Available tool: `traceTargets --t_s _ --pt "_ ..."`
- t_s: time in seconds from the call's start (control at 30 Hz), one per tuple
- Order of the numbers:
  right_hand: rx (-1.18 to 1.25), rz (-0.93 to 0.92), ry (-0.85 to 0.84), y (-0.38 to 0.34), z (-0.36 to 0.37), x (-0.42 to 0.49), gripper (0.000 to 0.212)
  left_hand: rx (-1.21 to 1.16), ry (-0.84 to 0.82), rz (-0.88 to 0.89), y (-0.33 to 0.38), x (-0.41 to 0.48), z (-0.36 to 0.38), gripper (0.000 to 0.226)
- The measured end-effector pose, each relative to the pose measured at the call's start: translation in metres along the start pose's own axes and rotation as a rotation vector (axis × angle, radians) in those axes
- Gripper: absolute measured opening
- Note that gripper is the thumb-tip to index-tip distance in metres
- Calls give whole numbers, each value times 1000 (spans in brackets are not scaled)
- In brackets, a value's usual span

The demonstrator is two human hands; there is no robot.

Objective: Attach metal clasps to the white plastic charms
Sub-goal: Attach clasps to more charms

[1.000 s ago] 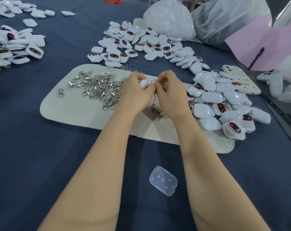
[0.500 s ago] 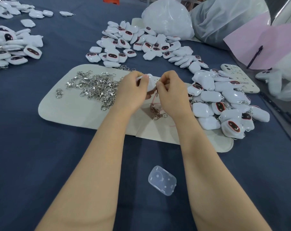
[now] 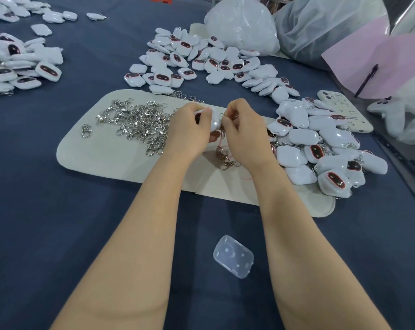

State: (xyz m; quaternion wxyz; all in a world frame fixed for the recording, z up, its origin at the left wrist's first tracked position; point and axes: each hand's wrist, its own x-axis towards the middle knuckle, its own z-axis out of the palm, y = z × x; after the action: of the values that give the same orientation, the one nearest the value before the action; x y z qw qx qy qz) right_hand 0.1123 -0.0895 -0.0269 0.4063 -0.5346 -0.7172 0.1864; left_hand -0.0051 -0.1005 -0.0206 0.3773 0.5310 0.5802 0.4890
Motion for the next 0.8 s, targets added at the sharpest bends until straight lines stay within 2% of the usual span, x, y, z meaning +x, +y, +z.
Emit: traceTargets --t_s 0.37,0.53,0.57,0.67,0.8 --pt "-53 -23 -17 0 4 -1 5 18 17 -14 -2 0 -1 24" --pt "119 144 50 3 5 -1 10 -62 96 -47 -1 0 -2 14" --pt "176 177 57 1 4 0 13 -49 106 -45 -1 -1 -3 18" --pt "304 245 68 -3 1 2 17 31 48 33 -2 -3 -4 28" --pt "402 301 55 -5 -3 3 3 149 -66 143 3 -4 0 25"
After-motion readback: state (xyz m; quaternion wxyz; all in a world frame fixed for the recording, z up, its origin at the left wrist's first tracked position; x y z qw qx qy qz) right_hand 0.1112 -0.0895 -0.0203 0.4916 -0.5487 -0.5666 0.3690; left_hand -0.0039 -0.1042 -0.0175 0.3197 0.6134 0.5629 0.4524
